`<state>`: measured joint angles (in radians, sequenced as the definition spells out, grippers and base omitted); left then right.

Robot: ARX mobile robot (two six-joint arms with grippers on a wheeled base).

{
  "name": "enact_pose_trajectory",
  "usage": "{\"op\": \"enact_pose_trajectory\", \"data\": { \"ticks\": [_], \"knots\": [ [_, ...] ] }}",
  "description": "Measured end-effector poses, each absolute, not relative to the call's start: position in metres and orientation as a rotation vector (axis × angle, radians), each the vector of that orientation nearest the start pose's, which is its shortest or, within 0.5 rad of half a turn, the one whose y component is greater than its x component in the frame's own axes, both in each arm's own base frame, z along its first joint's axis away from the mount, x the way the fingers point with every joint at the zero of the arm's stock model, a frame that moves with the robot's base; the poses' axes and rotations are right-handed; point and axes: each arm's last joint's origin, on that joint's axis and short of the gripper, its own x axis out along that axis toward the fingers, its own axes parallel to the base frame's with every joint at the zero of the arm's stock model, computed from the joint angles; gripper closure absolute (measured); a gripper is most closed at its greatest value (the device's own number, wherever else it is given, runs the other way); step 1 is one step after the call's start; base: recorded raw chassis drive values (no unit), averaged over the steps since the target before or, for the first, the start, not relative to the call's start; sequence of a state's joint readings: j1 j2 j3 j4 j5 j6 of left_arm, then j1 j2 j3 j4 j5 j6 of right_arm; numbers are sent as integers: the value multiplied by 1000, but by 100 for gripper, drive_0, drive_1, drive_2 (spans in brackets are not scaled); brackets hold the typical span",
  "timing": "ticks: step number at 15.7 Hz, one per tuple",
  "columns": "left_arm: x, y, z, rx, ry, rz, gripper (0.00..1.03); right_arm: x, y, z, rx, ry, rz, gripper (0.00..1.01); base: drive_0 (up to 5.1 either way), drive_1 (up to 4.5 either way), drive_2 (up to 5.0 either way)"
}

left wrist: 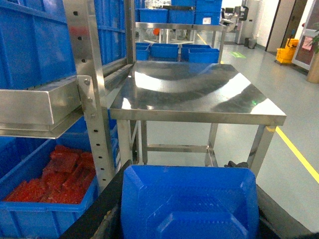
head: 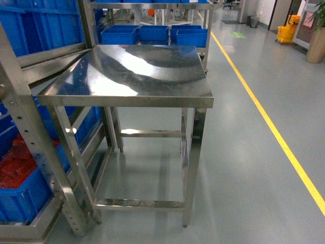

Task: Sort blue parts and orange caps into right shelf containers

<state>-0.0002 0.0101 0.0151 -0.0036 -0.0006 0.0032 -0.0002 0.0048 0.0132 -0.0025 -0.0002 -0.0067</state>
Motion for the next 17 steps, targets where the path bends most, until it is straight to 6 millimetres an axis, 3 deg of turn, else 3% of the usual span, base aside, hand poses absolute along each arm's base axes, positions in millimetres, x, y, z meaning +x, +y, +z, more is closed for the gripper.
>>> {"op": "enact_pose_trajectory", "data": {
  "ticks": [9, 17],
  "knots": [
    [97, 0, 167, 4, 4, 0, 59, 97, 0, 167, -7, -1, -2, 56, 1, 434, -432],
    [97, 0, 167, 3, 3, 0, 59, 97, 0, 167, -7, -5, -2, 56, -475, 93, 375]
  ]
}}
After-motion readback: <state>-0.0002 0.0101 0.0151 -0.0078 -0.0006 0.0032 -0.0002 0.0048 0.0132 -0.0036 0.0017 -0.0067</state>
